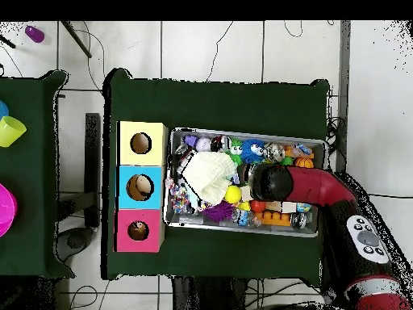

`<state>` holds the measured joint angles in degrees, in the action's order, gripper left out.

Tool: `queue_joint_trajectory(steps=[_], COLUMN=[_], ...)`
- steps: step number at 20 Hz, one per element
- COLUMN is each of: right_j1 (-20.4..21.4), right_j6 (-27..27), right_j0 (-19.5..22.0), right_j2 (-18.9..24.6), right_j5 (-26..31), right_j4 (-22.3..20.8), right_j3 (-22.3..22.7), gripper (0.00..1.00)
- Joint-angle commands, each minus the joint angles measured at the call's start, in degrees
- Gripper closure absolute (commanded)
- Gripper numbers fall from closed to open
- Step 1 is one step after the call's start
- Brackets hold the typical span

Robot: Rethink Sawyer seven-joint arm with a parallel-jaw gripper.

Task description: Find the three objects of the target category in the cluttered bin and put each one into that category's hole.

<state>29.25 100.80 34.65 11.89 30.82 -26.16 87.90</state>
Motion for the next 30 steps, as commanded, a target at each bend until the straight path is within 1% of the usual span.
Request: queue_joint_trajectory(steps=[1, 4, 6, 9, 12, 19, 25, 28, 29, 30], right_j1=[9.7, 10.3, 9.9, 8.8, 8.1, 5.6, 5.4, 5.2, 5.1, 4.9], right_j6=[-10.8, -12.2, -13.4, -15.8, -16.6, -17.3, -16.7, -15.9, -15.5, -15.6], right_j0=[1.8, 3.1, 4.0, 5.5, 6.4, 8.1, 8.2, 9.0, 9.5, 9.9], right_j2=[6.1, 7.4, 8.4, 9.9, 10.9, 12.9, 13.3, 14.1, 14.5, 14.8], right_j5=[12.2, 13.4, 14.4, 17.1, 18.0, 18.0, 17.6, 16.1, 15.4, 14.9], right_j4=[2.0, 1.7, 1.2, 0.4, -0.5, -2.5, -3.9, -4.4, -4.5, -4.4], right_j3=[3.7, 3.6, 2.7, 0.0, -1.2, -3.1, -3.3, -2.8, -2.5, -2.3], gripper=[1.0, 1.0, 1.0, 1.0, 1.0, 1.0, 1.0, 1.0, 0.0, 0.0])
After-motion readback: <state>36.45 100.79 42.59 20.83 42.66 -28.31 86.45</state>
